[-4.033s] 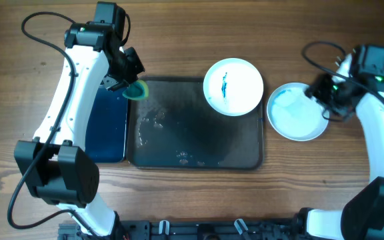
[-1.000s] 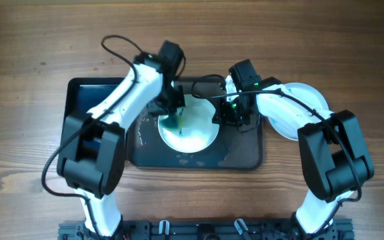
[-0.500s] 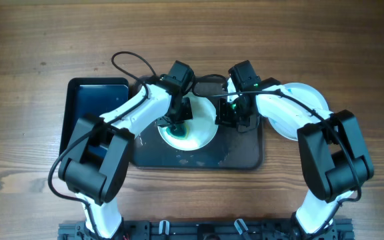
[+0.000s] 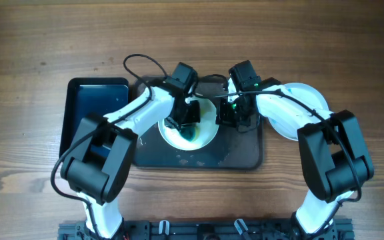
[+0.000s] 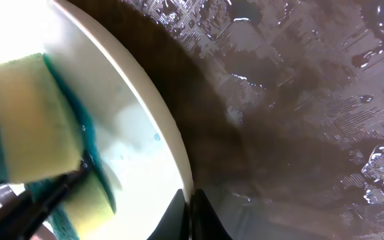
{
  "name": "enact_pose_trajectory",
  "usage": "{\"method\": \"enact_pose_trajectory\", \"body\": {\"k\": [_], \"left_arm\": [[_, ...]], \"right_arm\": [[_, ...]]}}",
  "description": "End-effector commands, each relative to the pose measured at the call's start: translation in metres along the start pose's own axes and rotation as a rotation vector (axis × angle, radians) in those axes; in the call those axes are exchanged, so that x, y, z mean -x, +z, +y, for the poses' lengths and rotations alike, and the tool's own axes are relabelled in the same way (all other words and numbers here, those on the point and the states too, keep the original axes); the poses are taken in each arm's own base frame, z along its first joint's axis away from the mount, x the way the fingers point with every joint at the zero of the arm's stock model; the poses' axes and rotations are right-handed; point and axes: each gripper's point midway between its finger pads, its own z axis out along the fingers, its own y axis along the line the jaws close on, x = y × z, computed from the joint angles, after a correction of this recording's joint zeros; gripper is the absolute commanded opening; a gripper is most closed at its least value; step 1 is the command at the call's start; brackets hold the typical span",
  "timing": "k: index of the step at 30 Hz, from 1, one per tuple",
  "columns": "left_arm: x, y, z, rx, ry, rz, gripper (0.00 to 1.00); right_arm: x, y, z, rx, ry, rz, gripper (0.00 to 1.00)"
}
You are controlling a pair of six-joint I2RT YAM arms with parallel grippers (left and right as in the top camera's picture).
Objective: Clean dirty plates on tray and stack at the side
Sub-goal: 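Scrub the third plate with the sponge while the right gripper holds it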
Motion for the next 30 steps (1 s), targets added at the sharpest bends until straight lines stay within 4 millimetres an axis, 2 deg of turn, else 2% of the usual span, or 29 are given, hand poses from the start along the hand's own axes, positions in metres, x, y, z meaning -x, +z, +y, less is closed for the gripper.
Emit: {"method": "enact_pose_trajectory", "body": {"k": [1,4,6,8,10,11,15,17,20,23,27,30], "left_arm": [[0.026,-0.015,0.076,0.383,-0.295,-0.185,0.04],[0.029,-0.024,0.080,0.410,-0.303,-0.186,0.04],[0.023,-0.024,0.081,0.421,-0.302,-0.166,0.04],[0.013,-0.021,0.075,0.400,-0.275,-0.114,0.04],[-0.002,-0.012,0.048,0.280,-0.156,-0.007,0.04],[-0.012,-0.007,0.024,0.166,-0.051,0.064,0.04],[-0.036,-0.005,-0.031,-0.104,0.215,0.174,0.04],[-0.036,-0.005,-0.041,-0.151,0.234,0.172,0.04],[-0.026,-0.005,-0.046,-0.176,0.244,0.131,0.04],[0.001,-0.006,-0.045,-0.183,0.215,0.035,0.04],[0.053,-0.009,-0.014,-0.054,0.060,-0.158,0.04],[0.074,-0.015,0.020,0.071,-0.030,-0.242,0.04]], "right_arm": [[-0.002,0.005,-0.009,-0.036,0.018,0.003,0.04],[-0.002,0.005,-0.011,-0.044,0.020,0.003,0.04],[-0.002,0.005,-0.011,-0.044,0.021,0.003,0.04],[-0.001,0.005,-0.010,-0.042,0.022,0.000,0.04],[0.000,0.005,-0.009,-0.039,0.019,-0.006,0.04],[0.000,0.005,-0.009,-0.039,0.019,-0.006,0.04],[-0.002,0.005,-0.009,-0.042,0.017,0.000,0.04],[-0.002,0.005,-0.009,-0.043,0.017,0.001,0.04],[-0.002,0.005,-0.009,-0.042,0.016,0.001,0.04],[-0.002,0.005,-0.009,-0.042,0.017,0.000,0.04],[-0.002,0.005,-0.009,-0.042,0.016,0.001,0.04],[-0.002,0.005,-0.009,-0.043,0.011,0.001,0.04]]}}
